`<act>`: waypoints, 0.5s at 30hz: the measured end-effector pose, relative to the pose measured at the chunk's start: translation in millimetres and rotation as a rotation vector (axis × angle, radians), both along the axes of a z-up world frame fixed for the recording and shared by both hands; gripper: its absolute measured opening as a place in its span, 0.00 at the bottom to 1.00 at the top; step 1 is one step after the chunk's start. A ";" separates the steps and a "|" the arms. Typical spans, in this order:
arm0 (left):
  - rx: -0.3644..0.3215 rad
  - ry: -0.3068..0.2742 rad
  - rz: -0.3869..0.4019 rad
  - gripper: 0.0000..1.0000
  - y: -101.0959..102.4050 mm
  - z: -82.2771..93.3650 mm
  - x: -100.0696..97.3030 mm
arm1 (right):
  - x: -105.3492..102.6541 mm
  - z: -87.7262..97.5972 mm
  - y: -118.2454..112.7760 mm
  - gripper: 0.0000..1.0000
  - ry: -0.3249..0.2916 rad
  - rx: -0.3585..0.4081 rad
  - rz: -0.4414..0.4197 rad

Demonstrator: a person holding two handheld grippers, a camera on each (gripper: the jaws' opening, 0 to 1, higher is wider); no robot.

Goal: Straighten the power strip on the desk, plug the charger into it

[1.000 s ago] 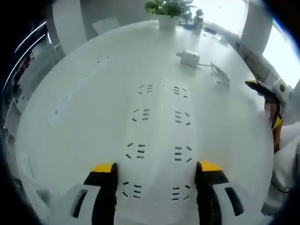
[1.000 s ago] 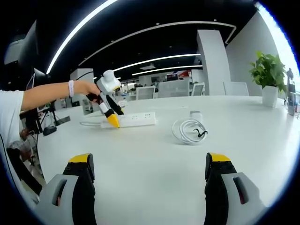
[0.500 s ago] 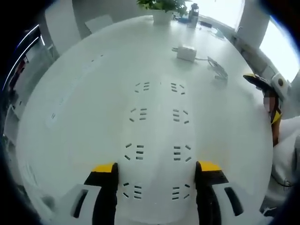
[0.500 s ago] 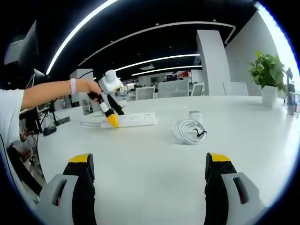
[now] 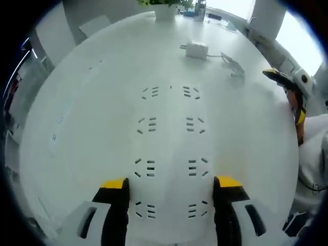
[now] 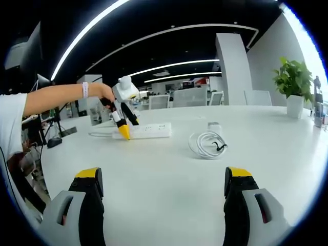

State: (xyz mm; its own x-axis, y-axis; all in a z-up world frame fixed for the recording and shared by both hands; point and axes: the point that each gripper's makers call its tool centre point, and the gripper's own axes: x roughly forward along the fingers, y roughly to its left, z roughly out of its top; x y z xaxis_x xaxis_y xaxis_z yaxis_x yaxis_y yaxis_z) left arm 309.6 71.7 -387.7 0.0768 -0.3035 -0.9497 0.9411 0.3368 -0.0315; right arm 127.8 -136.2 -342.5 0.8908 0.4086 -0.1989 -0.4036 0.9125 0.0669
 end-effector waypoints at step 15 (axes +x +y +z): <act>0.060 0.006 -0.086 0.67 3.1 0.4 12.6 | -4.5 3.2 -6.8 0.98 -0.009 -0.005 -0.026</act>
State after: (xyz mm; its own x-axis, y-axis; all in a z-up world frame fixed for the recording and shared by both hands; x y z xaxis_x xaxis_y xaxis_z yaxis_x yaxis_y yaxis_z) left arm 322.1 74.9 -387.3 0.0473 -0.2517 -0.9666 0.9664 0.2564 -0.0194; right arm 123.3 -143.0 -339.3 0.9029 0.3842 -0.1929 -0.3801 0.9231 0.0593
